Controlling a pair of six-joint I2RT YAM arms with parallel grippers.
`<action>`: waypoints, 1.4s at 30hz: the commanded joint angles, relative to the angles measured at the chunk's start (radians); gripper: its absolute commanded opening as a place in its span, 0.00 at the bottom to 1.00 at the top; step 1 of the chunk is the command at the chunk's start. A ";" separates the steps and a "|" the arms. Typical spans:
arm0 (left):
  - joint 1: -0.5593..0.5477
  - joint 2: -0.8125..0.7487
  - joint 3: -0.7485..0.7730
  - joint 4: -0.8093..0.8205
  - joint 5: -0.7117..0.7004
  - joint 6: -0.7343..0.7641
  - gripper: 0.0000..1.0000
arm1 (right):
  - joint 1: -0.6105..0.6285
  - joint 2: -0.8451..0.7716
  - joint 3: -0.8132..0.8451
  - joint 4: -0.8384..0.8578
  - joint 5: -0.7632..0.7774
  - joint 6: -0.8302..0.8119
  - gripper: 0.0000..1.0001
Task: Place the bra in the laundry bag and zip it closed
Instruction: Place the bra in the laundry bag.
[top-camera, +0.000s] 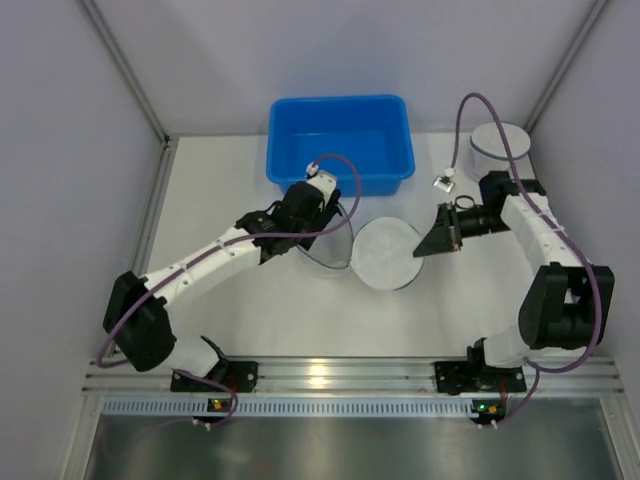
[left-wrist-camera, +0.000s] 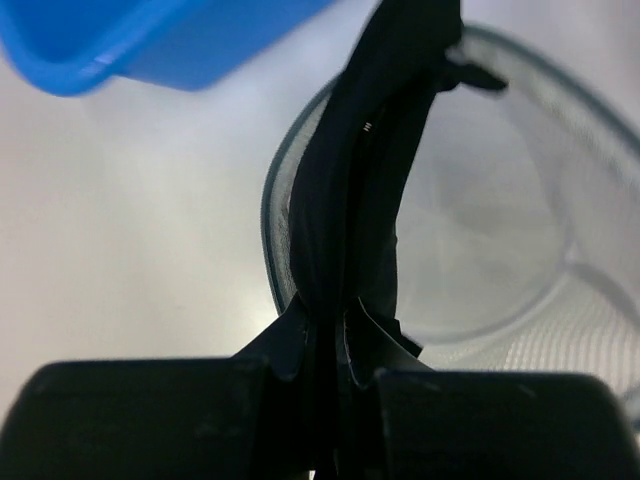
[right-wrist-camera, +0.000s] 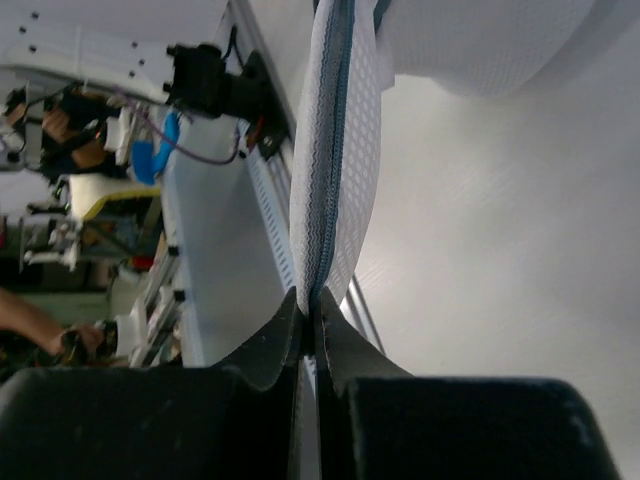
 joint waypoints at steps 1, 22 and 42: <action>-0.005 -0.094 -0.024 -0.007 -0.105 0.160 0.00 | 0.138 -0.034 -0.050 0.199 -0.093 0.224 0.00; -0.111 0.123 -0.076 0.048 0.139 0.018 0.00 | 0.002 -0.054 -0.116 0.406 -0.049 0.567 0.00; 0.078 -0.033 0.029 0.000 0.616 -0.024 0.73 | -0.017 -0.042 -0.076 0.217 -0.053 0.395 0.00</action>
